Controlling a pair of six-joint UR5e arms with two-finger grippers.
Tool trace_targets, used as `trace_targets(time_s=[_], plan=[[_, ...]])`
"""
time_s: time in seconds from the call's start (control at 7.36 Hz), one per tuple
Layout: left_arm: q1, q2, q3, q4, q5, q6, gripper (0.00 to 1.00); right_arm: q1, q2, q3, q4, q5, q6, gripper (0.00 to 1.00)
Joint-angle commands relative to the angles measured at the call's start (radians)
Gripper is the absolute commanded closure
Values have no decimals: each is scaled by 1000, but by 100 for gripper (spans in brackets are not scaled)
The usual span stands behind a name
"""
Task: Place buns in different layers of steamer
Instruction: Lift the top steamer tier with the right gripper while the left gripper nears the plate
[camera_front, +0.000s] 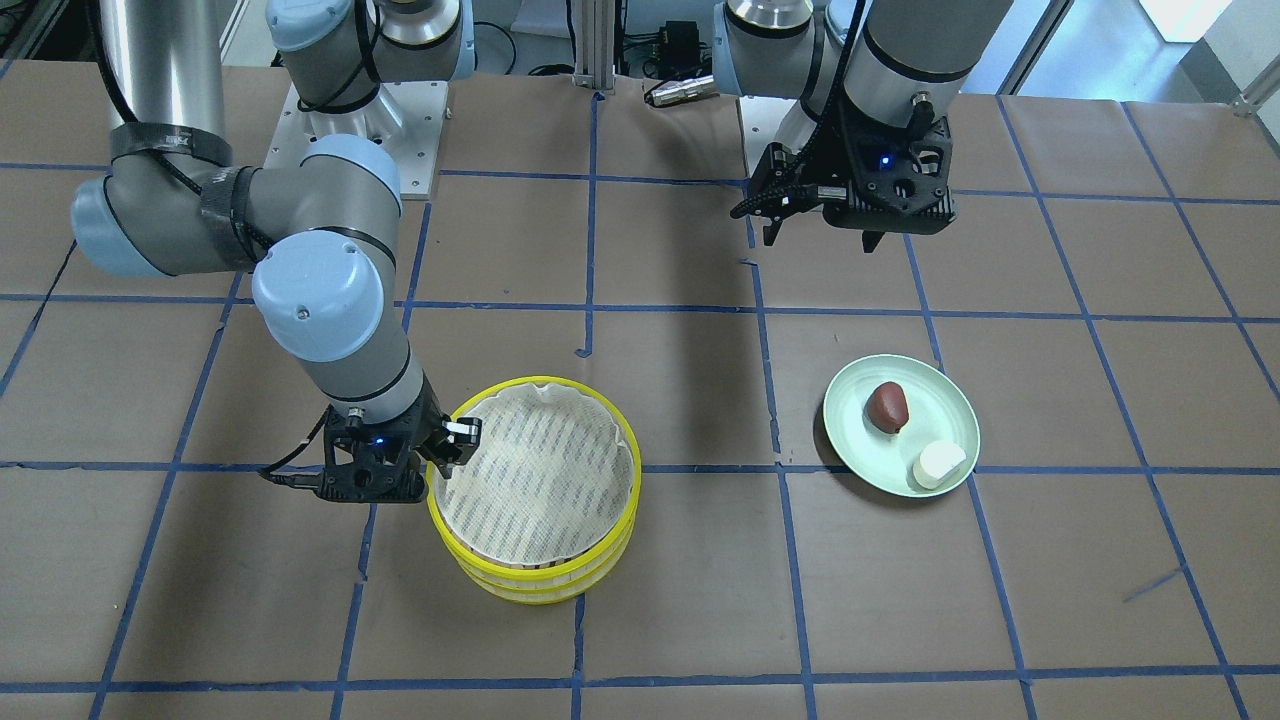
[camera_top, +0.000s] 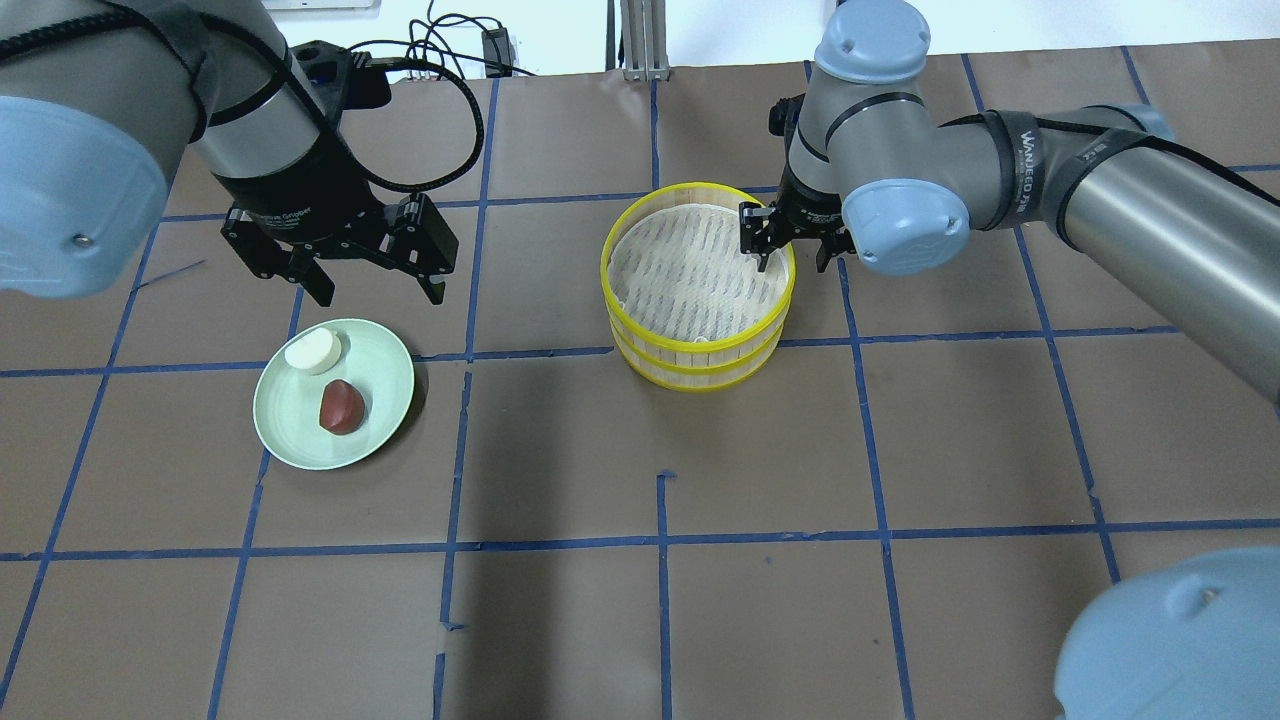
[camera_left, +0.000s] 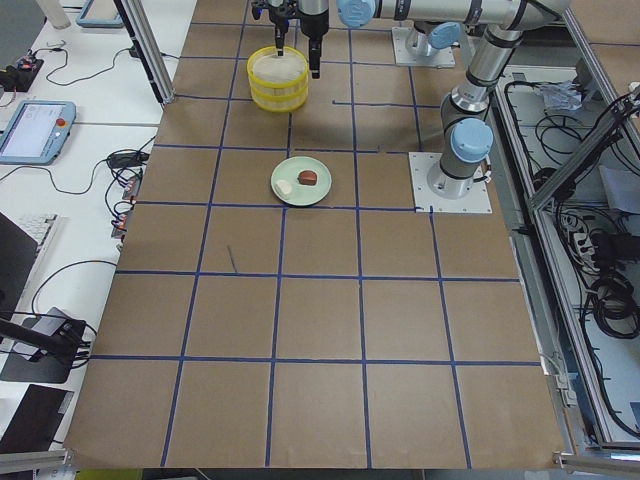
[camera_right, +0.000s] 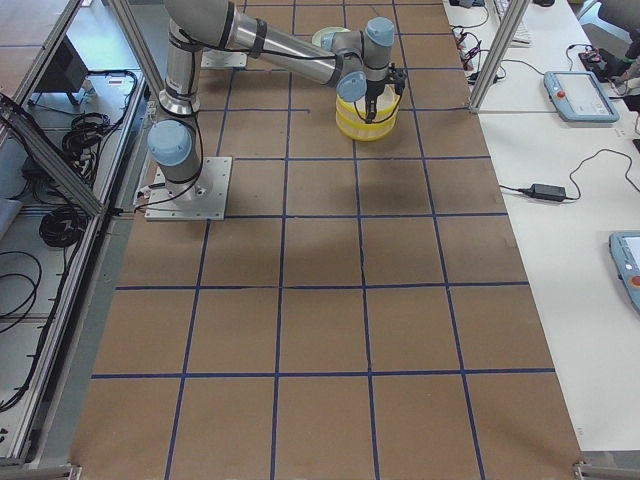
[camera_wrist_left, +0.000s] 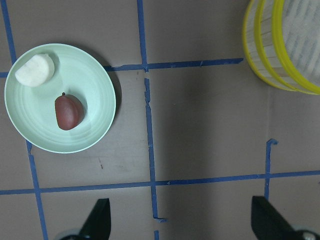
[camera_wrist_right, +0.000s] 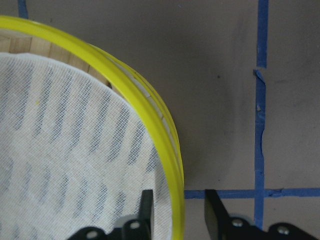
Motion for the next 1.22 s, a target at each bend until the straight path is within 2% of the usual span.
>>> trace_targets(time_s=[0.0, 0.41, 0.68, 0.95, 1.09], plan=[[0, -1, -1, 0, 0, 0, 0, 0, -7, 0, 8, -13, -4, 93], [0, -2, -1, 0, 3, 3, 0, -8, -26, -14, 37, -13, -31, 94], [8, -1, 1, 2, 5, 20, 0, -35, -97, -67, 170, -19, -95, 94], [169, -21, -2, 24, -6, 46, 0, -121, -118, -91, 252, -36, -186, 94], [240, -31, -25, 28, -3, 195, 0, -149, -134, -85, 258, -36, -235, 94]])
